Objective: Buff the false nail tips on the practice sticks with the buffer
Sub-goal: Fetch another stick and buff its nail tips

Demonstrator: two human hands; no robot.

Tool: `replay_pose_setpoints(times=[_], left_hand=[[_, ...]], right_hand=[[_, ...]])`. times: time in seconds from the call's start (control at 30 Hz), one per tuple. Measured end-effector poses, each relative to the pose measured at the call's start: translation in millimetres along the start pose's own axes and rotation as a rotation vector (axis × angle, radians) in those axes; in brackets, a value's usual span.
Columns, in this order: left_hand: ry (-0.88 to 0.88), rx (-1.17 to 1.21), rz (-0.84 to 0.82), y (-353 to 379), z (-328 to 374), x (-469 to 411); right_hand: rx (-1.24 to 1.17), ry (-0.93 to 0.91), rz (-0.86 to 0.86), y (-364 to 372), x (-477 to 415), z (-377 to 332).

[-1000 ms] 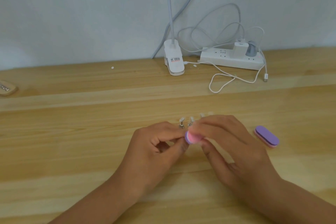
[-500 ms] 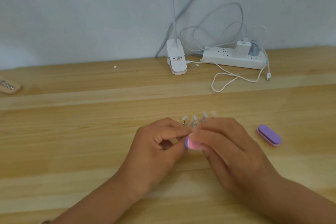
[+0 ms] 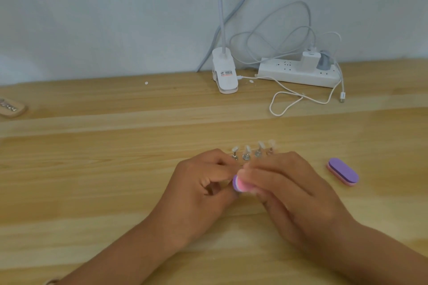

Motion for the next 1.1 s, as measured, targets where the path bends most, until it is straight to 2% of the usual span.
replay_pose_setpoints(times=[0.13, 0.27, 0.4, 0.53, 0.67, 0.77, 0.9, 1.03, 1.1], left_hand=[[-0.011, -0.03, 0.083, 0.4, -1.8, -0.4], [-0.013, -0.035, 0.074, -1.3, -3.4, -1.3], [-0.02, -0.026, 0.093, -1.1, -4.0, -1.2], [-0.008, -0.008, 0.075, 0.4, -2.8, -2.0], [-0.048, 0.062, 0.102, -1.9, -3.8, -2.3], [-0.007, 0.095, 0.054, 0.4, 0.9, -1.5], [-0.04, 0.107, 0.049, 0.0, -0.6, -1.1], [-0.038, 0.123, 0.005, 2.0, 1.3, -1.6], [-0.068, 0.132, 0.014, 1.6, -0.6, -0.7]], right_hand=[[0.008, 0.137, 0.06, -8.1, -4.1, 9.9], [-0.041, 0.05, 0.039, -0.9, -0.3, -0.4], [-0.025, 0.117, 0.044, -6.1, -2.6, 7.1], [-0.018, 0.021, -0.005, -0.5, -0.7, 0.8], [-0.051, 0.094, 0.055, -6.8, -5.3, 6.2], [-0.086, -0.009, 0.049, -5.0, -2.6, 1.2], [-0.082, 0.077, 0.058, -10.7, -4.5, 9.2], [-0.113, 0.001, 0.029, -7.1, -4.0, 3.6], [-0.095, 0.047, 0.061, -11.3, -5.5, 6.5]])
Point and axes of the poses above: each hand's wrist, its own x-axis away from the middle knuckle, its own y-axis out of the palm, z = x × y, the point moved 1 cm from there along -x, towards the middle knuckle, and after that the axes turned 3 degrees about y, right-handed, at the moved point
